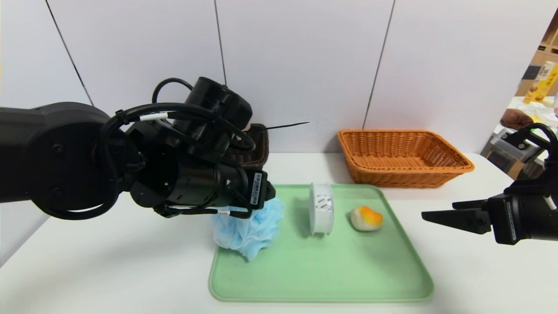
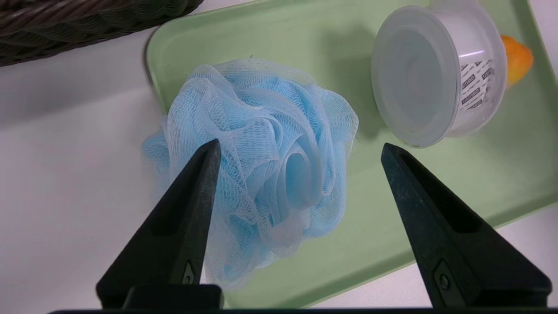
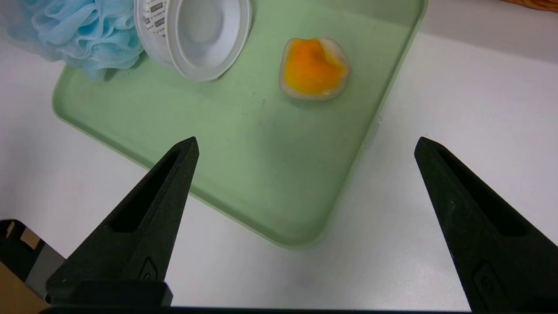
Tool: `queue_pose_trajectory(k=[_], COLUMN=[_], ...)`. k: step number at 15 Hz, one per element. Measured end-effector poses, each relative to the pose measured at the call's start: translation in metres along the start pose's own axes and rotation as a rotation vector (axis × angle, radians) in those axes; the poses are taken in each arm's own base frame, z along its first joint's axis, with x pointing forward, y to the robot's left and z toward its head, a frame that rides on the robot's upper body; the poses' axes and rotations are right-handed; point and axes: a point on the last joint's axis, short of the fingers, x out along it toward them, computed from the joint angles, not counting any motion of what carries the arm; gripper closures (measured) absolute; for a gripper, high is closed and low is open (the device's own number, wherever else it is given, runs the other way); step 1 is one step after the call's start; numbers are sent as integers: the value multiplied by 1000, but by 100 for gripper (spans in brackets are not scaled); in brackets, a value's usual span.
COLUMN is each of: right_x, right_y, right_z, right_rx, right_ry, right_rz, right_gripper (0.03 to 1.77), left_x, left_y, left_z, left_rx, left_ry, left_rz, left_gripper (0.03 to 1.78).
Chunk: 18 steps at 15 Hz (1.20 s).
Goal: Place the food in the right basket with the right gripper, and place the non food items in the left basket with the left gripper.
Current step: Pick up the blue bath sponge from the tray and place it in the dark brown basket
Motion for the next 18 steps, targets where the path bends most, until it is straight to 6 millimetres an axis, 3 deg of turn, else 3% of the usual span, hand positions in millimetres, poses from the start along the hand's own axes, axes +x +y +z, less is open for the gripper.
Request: queue_pose_trajectory(k=[9, 18], right_x=[-1, -4], right_y=[-1, -4], right_z=[-1, -2], right_rx=[5, 14], right_ry=[-3, -8], right_rz=[-8, -20], right_gripper=[9, 9], left_x=[3, 44], left_y=[3, 4], left_z=[-4, -29], left_rx=[13, 38], left_ry=[-5, 81], left_rz=[77, 177], left_gripper=[23, 14])
